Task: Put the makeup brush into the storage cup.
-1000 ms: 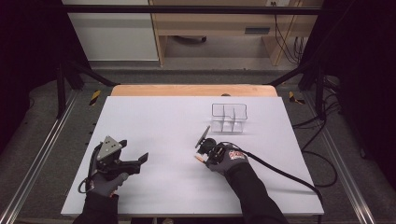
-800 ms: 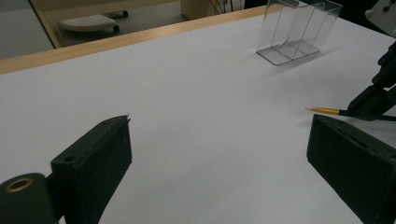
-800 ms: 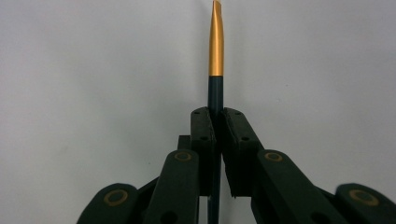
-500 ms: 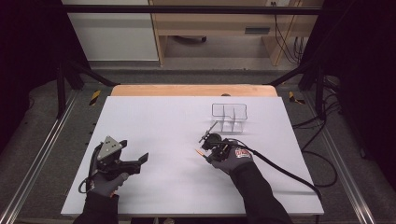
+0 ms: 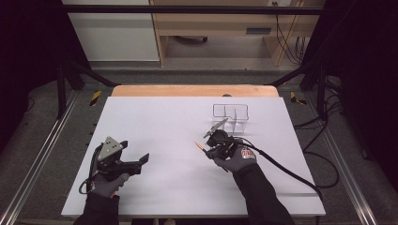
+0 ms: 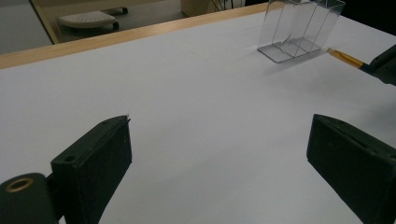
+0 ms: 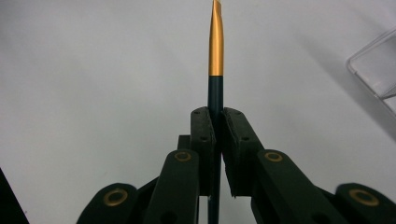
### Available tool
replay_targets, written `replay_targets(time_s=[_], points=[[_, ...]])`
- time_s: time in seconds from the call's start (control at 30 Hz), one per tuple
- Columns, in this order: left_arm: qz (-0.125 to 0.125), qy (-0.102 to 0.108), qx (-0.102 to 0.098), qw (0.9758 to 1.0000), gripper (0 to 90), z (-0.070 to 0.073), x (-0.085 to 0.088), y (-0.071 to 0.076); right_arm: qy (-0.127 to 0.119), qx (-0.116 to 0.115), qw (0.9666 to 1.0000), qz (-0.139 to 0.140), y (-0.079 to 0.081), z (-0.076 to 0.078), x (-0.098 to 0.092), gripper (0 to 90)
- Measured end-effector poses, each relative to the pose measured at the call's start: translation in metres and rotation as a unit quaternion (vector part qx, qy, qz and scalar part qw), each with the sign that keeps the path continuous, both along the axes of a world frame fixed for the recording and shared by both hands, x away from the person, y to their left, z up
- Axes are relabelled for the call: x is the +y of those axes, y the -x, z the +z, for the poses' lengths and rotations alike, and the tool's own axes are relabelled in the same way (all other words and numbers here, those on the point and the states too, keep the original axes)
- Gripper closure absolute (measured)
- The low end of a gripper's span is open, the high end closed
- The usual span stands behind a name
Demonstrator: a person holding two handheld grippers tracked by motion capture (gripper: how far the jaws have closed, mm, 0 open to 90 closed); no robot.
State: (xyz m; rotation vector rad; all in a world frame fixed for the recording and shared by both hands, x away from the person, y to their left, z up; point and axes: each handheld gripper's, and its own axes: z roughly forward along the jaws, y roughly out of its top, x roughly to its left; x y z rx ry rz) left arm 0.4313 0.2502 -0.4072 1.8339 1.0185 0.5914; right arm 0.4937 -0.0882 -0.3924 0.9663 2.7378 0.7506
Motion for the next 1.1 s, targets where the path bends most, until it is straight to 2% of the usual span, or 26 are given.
replay_targets(time_s=[0.13,0.23,0.3,0.47,0.63,0.67,0.7,0.77,0.9,1.1], points=[[0.003,0.001,0.000,1.0000,5.8,0.000,0.001,0.000,-0.034,-0.024,0.9991,-0.009,0.002,0.007,-0.004,83.5],[0.003,0.002,0.000,1.0000,5.8,0.000,0.001,0.000,-0.046,-0.037,0.9982,-0.012,0.003,0.010,-0.005,83.5],[0.003,0.002,-0.001,1.0000,5.8,0.001,0.002,0.000,-0.068,-0.059,0.9958,-0.020,0.005,0.014,-0.007,83.5],[0.007,0.004,-0.001,1.0000,5.8,0.000,0.003,-0.001,-0.104,-0.082,0.9905,-0.035,0.005,0.023,-0.012,83.5],[0.007,0.005,-0.002,1.0000,5.8,0.001,0.003,0.000,-0.130,-0.101,0.9852,-0.047,0.006,0.029,-0.017,83.5],[0.007,0.005,-0.002,1.0000,5.8,0.001,0.003,0.000,-0.130,-0.101,0.9852,-0.047,0.006,0.029,-0.017,83.5],[0.007,0.006,-0.003,1.0000,5.8,0.001,0.004,0.000,-0.142,-0.110,0.9824,-0.053,0.007,0.031,-0.019,83.5],[0.008,0.007,-0.005,0.9999,5.8,0.002,0.004,0.001,-0.150,-0.115,0.9805,-0.054,0.008,0.034,-0.021,83.5],[0.006,0.007,-0.007,0.9999,5.8,0.003,0.004,0.002,-0.172,-0.134,0.9736,-0.065,0.008,0.040,-0.026,83.5],[0.006,0.006,-0.006,0.9999,5.7,0.003,0.004,0.002,-0.197,-0.151,0.9652,-0.082,0.007,0.048,-0.034,83.5]])
